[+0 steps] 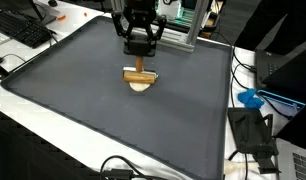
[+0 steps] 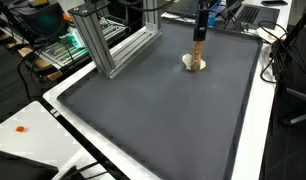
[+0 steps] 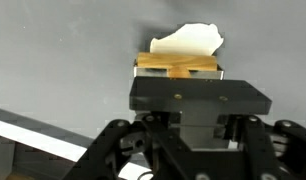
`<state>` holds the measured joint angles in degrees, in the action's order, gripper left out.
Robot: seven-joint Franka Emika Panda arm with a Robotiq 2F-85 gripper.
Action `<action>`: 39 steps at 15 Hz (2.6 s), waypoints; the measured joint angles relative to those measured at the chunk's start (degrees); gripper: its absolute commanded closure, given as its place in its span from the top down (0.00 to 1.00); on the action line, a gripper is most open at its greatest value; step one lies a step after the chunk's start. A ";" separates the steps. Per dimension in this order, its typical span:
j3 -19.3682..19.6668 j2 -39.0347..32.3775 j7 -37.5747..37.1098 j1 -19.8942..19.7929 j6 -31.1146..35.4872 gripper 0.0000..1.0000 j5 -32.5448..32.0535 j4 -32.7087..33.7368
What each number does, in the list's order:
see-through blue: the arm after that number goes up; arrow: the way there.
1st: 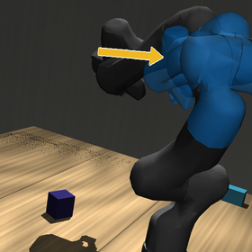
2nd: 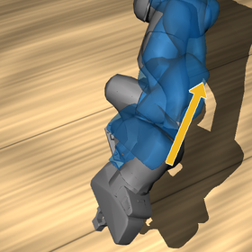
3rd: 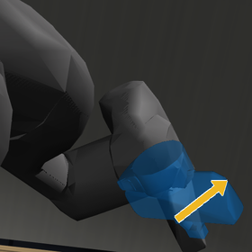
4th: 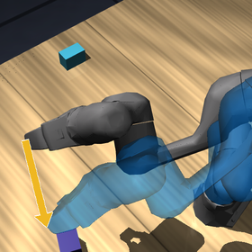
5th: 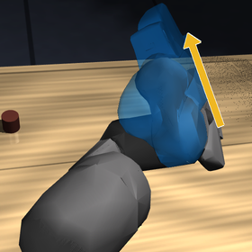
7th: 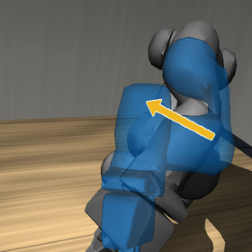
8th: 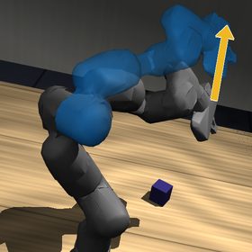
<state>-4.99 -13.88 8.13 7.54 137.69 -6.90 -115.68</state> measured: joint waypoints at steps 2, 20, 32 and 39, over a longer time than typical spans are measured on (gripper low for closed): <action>0.00 0.16 1.24 -0.21 -1.25 0.34 0.01 0.07; -1.07 0.86 12.41 -1.56 -8.82 0.34 2.05 0.09; -3.04 0.95 11.59 -1.49 -0.10 0.34 2.29 -1.68; -3.51 0.96 5.89 -1.08 6.59 0.34 2.28 -3.58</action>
<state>-8.49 -12.93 14.02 6.46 144.28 -4.61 -119.26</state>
